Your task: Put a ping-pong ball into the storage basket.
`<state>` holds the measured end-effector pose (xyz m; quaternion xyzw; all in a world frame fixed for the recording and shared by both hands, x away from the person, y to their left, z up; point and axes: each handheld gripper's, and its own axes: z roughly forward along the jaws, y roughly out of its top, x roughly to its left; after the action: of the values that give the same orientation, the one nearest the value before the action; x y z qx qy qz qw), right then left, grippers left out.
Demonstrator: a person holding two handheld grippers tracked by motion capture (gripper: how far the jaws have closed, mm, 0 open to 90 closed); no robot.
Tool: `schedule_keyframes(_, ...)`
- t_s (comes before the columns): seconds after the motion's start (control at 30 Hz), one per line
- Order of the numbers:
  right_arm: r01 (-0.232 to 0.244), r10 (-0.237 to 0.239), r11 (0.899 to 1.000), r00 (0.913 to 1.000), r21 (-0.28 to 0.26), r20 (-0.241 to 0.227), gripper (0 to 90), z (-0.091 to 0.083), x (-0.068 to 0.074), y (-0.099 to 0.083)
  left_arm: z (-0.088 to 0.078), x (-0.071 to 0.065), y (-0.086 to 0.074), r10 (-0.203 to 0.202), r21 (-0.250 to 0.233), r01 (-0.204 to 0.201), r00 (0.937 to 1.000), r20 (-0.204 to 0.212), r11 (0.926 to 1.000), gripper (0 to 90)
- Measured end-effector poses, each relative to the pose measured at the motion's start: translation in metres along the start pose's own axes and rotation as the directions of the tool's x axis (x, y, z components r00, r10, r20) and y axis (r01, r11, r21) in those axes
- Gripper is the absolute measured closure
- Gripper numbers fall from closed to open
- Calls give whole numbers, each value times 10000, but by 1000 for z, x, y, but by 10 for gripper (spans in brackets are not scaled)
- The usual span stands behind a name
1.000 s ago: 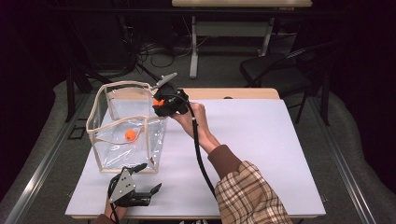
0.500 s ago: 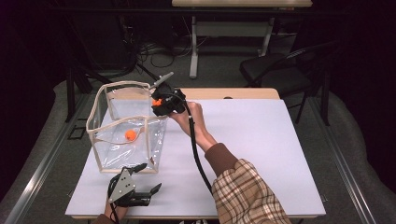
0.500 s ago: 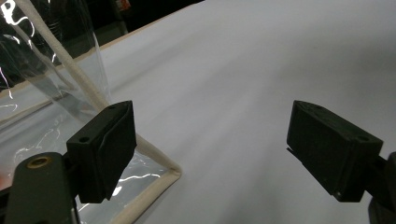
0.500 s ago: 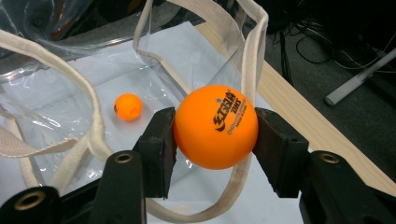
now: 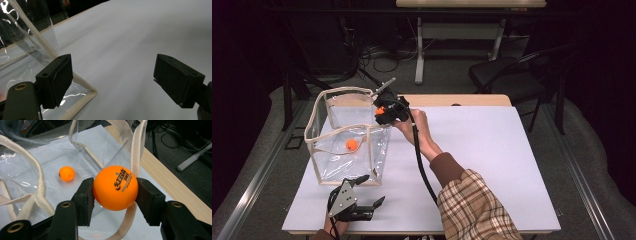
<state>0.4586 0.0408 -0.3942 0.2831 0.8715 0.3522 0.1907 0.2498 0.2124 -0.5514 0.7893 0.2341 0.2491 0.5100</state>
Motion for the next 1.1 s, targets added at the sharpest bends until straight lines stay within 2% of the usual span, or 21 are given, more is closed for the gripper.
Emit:
schedule_keyframes(0.27, -317, 313, 9993, 9993, -191, -208, 384, -3, -4, -2, 0, 0, 0, -17, 4, 17, 10000, -18, 10000, 159)
schedule_keyframes(0.33, -489, 483, 9985, 9986, -253, -226, 354, -8, -4, -3, 0, 0, 0, -10, 15, 10, 10000, -15, 10000, 159)
schedule_keyframes(0.43, -503, 489, 9972, 9985, -548, -262, 314, -16, -7, -6, 0, 0, 0, 14, 24, -14, 10000, -13, 10000, 159)
schedule_keyframes(0.57, -645, 610, 9950, 9970, -764, -470, 294, -27, -11, -11, 0, 0, 0, 15, 35, -15, 10000, -18, 10000, 159)
schedule_keyframes(0.87, -719, 666, 9944, 9953, -776, -697, 186, -47, -22, -38, 1, -1, 0, 1, 64, -1, 10000, -9, 10000, 159)
schedule_keyframes(1.1, -834, 780, 9945, 9935, -640, -834, 152, -53, -29, -61, 2, -1, 1, 10, 82, -10, 10000, 8, 10000, 159)
